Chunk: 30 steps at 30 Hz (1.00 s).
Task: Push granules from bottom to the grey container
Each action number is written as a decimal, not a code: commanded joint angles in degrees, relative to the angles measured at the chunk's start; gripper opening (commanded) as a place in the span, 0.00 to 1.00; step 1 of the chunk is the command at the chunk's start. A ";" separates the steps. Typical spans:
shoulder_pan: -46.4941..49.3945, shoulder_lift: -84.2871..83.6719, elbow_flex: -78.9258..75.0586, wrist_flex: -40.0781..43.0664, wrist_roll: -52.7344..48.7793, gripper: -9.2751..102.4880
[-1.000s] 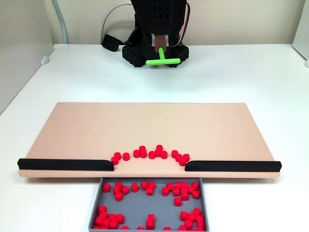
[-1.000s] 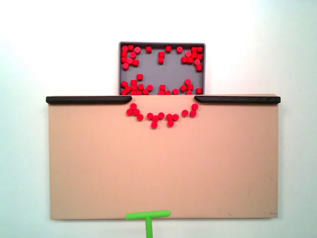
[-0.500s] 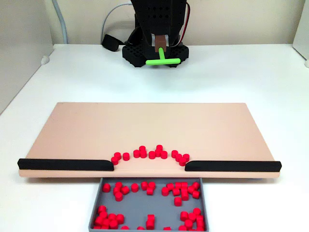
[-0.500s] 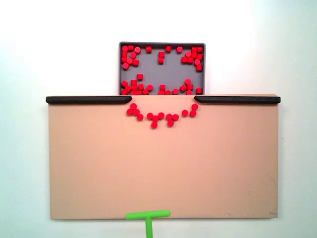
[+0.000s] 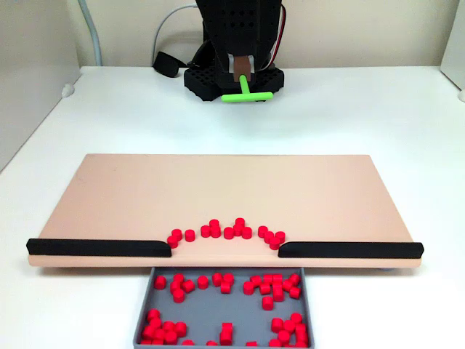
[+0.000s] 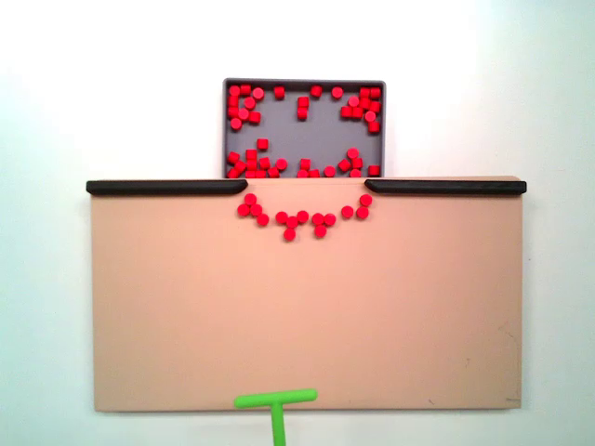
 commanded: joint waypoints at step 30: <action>4.04 -13.54 4.66 -19.78 2.29 0.08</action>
